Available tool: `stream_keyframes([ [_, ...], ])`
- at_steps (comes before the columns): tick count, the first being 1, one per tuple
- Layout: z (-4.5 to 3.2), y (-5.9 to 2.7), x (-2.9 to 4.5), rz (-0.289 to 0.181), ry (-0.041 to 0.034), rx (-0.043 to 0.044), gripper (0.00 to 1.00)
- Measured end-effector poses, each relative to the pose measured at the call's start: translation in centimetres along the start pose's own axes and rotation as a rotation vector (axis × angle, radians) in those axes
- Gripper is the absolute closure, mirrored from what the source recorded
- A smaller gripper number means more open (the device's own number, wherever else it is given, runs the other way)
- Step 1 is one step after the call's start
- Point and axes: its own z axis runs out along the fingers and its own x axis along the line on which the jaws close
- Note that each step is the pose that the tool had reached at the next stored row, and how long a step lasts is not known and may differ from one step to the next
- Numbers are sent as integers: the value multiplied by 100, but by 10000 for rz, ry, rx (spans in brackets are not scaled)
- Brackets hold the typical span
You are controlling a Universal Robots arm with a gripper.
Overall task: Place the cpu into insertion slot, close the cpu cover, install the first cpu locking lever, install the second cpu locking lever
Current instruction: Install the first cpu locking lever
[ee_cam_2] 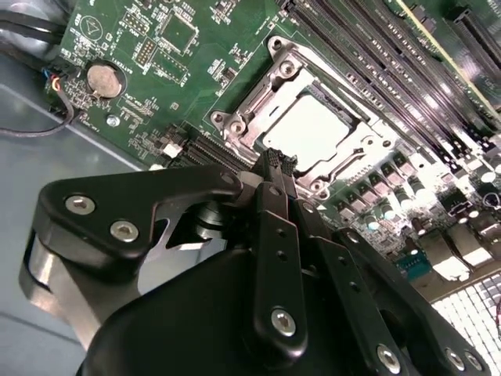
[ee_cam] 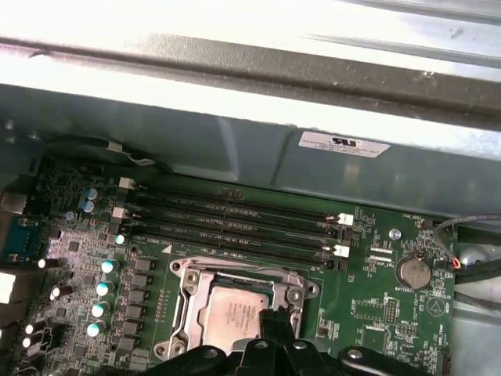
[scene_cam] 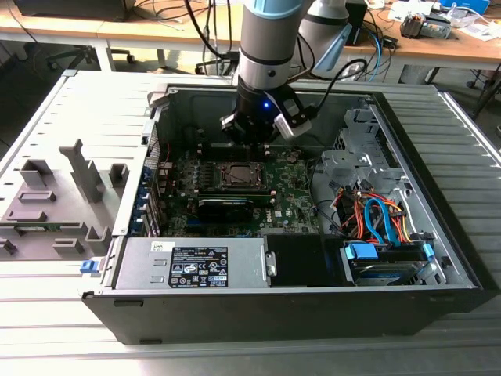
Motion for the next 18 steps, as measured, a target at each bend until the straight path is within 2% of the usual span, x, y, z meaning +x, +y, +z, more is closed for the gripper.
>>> stream_keyframes([
  [1,0,0,0,4,28,171,89],
  [3,0,0,0,48,123,758,89],
  [5,0,0,0,122,179,1125,89],
  [6,0,0,0,203,212,1357,89],
  [7,0,-1,-1,351,238,1535,89],
  [9,1,0,-1,541,235,1529,89],
  [12,4,-1,-1,1350,221,1505,89],
  [14,6,-1,-2,1635,213,1458,89],
  [16,7,-1,-1,1830,198,1319,89],
  [18,8,-2,-1,1963,171,984,89],
])
